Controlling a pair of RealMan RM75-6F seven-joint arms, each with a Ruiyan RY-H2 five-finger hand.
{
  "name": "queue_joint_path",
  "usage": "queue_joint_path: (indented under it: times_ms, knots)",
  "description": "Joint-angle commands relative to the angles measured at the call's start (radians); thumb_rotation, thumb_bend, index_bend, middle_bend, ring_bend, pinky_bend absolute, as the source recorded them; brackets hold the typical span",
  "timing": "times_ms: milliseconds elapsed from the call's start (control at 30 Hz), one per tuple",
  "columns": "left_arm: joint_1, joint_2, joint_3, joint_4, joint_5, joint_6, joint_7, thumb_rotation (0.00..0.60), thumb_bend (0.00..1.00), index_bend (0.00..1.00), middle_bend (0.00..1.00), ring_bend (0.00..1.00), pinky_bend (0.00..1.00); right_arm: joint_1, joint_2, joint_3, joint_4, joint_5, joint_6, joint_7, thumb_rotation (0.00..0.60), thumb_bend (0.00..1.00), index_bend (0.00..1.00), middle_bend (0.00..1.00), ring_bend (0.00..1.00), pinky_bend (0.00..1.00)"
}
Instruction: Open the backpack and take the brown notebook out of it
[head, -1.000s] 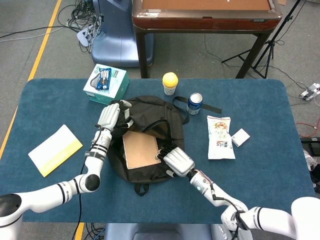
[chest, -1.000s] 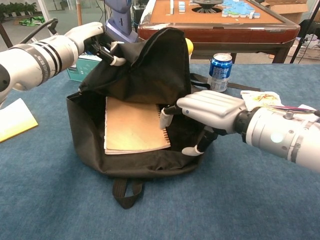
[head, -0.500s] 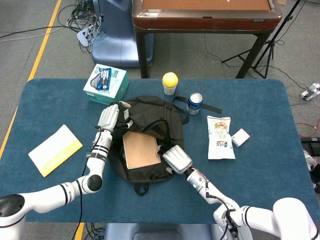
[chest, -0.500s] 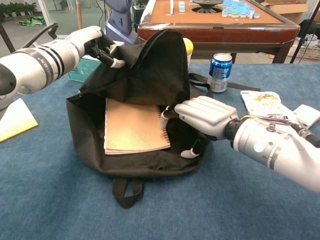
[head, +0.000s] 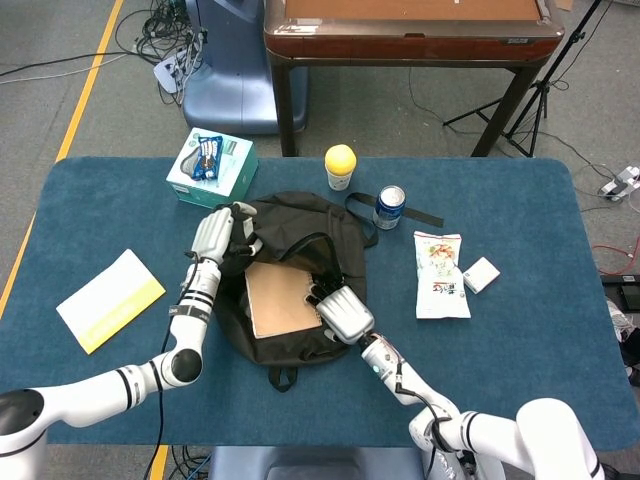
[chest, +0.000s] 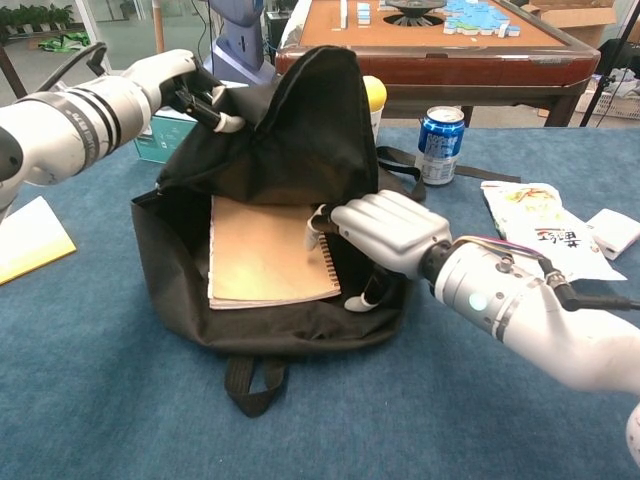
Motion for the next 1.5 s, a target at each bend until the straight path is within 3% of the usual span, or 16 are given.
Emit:
queue_joint_path:
  times_ms: [33,867,1133,1500]
  knots:
    - [0.002,0.004,-0.002,-0.004,-0.005,0.001,0.002,0.6,0.28,0.78,0.32,0.19,0.07,0.011,-0.015,0.002,0.023,0.005,-0.006,-0.006,0.6,0.12,0.31,0.21,0.16,0.32]
    - [0.003,0.012,-0.013,-0.007,-0.055,0.009,0.017,0.6,0.28,0.77,0.32,0.19,0.07,0.078,-0.159,0.001,0.245,-0.019,0.003,0.073,0.6,0.12,0.31,0.2,0.15,0.32]
    - [0.008,0.022,-0.016,-0.015,-0.067,0.011,0.02,0.6,0.28,0.77,0.32,0.19,0.07,0.087,-0.199,-0.013,0.32,-0.055,0.05,0.134,0.6,0.33,0.31,0.23,0.15,0.32]
    - [0.01,0.029,-0.017,-0.014,-0.078,0.005,0.016,0.6,0.28,0.77,0.32,0.19,0.07,0.093,-0.231,-0.023,0.402,-0.09,0.117,0.204,0.6,0.51,0.31,0.29,0.2,0.32]
